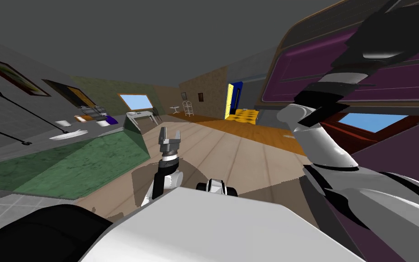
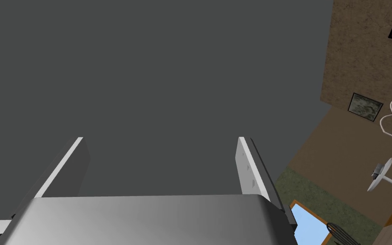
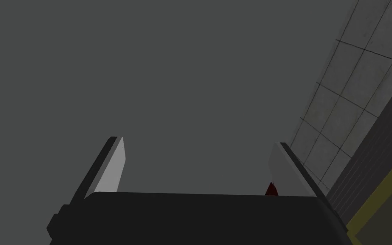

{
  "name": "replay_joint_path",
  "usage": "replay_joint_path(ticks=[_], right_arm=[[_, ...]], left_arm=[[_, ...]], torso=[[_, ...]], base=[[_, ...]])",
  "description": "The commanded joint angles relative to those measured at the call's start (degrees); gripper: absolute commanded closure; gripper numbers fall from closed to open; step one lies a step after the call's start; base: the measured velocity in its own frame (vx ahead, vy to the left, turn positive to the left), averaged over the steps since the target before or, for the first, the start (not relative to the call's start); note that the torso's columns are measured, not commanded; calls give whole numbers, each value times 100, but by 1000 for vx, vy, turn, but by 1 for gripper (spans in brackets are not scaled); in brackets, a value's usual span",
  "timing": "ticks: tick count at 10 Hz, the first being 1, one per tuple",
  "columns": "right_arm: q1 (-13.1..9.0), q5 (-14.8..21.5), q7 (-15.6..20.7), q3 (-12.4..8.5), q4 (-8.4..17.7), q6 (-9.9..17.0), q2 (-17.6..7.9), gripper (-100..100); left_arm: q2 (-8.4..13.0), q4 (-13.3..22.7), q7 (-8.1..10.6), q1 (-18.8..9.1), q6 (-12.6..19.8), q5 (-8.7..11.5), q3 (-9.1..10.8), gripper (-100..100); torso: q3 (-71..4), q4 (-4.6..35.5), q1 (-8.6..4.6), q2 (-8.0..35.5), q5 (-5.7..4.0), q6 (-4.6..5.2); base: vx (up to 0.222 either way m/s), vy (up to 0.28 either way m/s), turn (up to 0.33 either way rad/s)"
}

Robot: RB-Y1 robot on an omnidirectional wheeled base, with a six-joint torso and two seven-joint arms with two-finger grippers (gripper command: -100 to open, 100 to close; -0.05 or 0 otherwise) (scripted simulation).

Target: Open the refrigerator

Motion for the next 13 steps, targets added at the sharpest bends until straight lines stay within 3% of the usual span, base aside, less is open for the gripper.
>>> replay_joint_path(ticks=[1,2,3,4,6,7,8,9,11,13], right_arm=[[380,496,349,444,531,392,-437,-100],[556,675,349,444,717,551,-611,-100],[556,862,349,444,980,706,-798,-100],[556,1029,349,444,1006,750,-976,-100],[556,1329,349,444,1006,750,-1274,-100],[857,1531,613,730,1305,1018,-1481,-100],[897,1718,708,900,1514,1168,-1615,-100],[1109,1847,708,900,1605,1394,-1821,-100],[1111,2210,708,900,1982,1494,-2210,-100],[1111,2556,708,900,1982,1494,-2456,-100]], left_arm=[[-2,0,0,1,0,0,-1,0],[-3,-1,0,1,-1,0,-3,0],[-2,-1,0,0,-1,0,-2,0],[-1,-1,0,0,0,0,-1,0],[0,0,0,0,0,0,0,0],[0,0,0,0,0,0,0,0],[-2,0,0,1,0,0,-1,0],[-2,-1,0,1,0,0,-2,0],[-1,-1,0,0,0,0,-1,0],[0,0,0,0,0,0,0,0]], torso=[[-14,-9,73,-25,19,-1],[-22,-11,82,-34,29,-8],[-13,-6,24,-17,12,-5],[1,1,-30,2,-7,1],[5,3,-18,7,-6,2],[-1,0,8,-1,3,0],[-12,-8,70,-21,18,-1],[-19,-9,70,-29,26,-6],[-5,-1,-13,-6,-2,-1],[3,1,-14,4,-4,1]], base=[[82,241,-104],[43,144,9],[12,40,22],[0,-14,5],[-7,-27,-4],[31,147,-163],[61,199,-104],[44,119,14],[17,44,12],[-1,-14,-3]])
